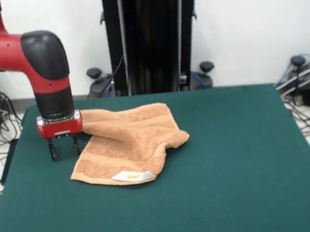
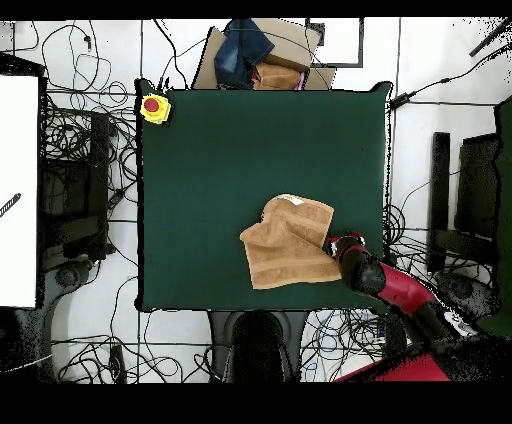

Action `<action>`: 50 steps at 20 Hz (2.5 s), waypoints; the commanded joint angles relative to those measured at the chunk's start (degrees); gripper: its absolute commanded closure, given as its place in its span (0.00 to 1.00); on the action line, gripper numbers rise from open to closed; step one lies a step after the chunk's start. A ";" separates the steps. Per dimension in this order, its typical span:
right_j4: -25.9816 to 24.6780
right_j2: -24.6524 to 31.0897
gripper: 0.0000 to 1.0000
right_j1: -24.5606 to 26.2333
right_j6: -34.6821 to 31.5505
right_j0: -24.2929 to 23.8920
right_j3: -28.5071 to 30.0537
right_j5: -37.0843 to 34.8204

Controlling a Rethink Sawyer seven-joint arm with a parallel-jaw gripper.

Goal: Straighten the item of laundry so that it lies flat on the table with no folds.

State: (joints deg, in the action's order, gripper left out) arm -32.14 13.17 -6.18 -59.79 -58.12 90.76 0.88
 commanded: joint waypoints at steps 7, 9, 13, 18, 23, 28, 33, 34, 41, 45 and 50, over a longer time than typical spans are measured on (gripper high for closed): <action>1.46 18.09 0.00 10.10 -6.00 -2.46 -5.08 -3.86; 2.02 19.71 0.00 10.36 -4.03 -3.95 -3.55 -7.50; 2.46 20.39 0.00 9.64 -1.24 -5.66 -1.05 -13.47; 2.58 23.78 0.00 11.02 2.01 -8.80 0.71 -18.52; 2.28 25.59 0.00 11.43 2.62 -10.58 2.55 -20.79; 2.67 27.18 0.00 13.16 3.16 -12.58 4.21 -23.29; 1.38 27.62 0.00 14.79 2.53 -13.85 5.34 -22.42; 0.93 27.50 0.00 14.30 1.97 -13.81 5.74 -21.88; -2.45 24.49 0.00 11.61 4.29 -15.45 2.86 -21.66; -4.28 22.39 0.00 9.90 8.48 -17.91 0.80 -24.89; -5.45 22.46 0.00 8.42 11.69 -18.97 -0.73 -28.60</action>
State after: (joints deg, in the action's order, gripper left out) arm -33.40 35.81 4.53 -59.79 -76.43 96.00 -18.00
